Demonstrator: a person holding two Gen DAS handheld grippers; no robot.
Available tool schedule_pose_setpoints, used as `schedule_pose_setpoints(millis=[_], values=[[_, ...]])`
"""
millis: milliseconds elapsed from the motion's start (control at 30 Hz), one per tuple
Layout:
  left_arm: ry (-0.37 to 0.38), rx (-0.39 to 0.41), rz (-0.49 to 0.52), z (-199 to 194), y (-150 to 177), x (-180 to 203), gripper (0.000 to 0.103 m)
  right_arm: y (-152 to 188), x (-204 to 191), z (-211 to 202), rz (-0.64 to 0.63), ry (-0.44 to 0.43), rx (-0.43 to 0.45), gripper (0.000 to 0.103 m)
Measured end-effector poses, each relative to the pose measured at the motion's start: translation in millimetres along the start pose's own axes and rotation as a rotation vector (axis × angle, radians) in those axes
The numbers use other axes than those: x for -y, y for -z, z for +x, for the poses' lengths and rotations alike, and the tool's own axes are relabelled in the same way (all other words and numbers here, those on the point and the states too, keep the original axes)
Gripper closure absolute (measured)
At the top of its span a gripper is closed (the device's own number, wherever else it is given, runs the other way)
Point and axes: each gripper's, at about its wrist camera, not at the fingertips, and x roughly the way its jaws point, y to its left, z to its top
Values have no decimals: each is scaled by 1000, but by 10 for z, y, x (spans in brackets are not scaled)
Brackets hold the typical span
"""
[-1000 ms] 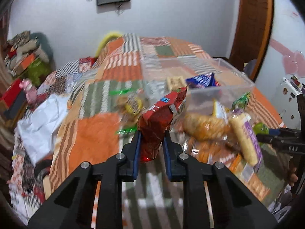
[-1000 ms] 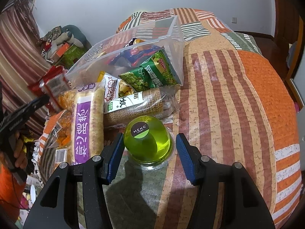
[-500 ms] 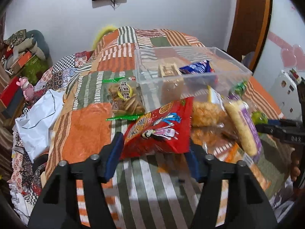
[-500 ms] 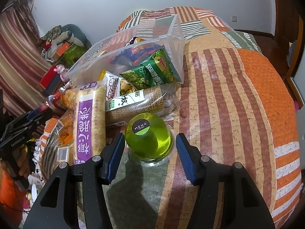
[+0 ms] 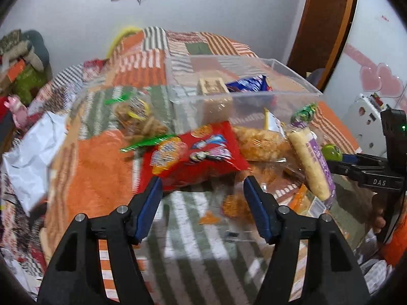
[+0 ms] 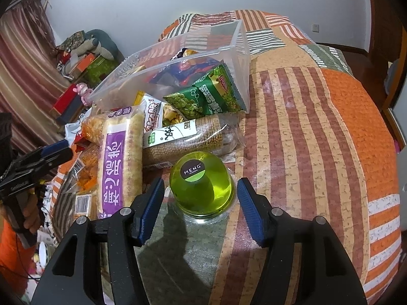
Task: Organize snacks
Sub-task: 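Grasp the green-clipped cookie bag with the left tool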
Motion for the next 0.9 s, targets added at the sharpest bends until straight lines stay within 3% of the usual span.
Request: schedule_pose_setpoints(millis=[167, 333, 600, 700, 900], values=[[-85, 38, -81, -35, -197, -306, 30, -11, 6, 7, 0, 3, 0, 45], [-141, 23, -170, 242, -453, -649, 30, -22, 18, 16, 5, -4, -1, 45], [-60, -21, -280, 752, -716, -938, 30, -11, 25, 18, -15, -1, 1, 45], [-80, -46, -265, 891, -738, -912, 30, 5, 0, 20, -27, 7, 6, 45], [-53, -68, -339, 1048, -717, -1058, 30, 19, -26, 11, -26, 11, 25, 56]])
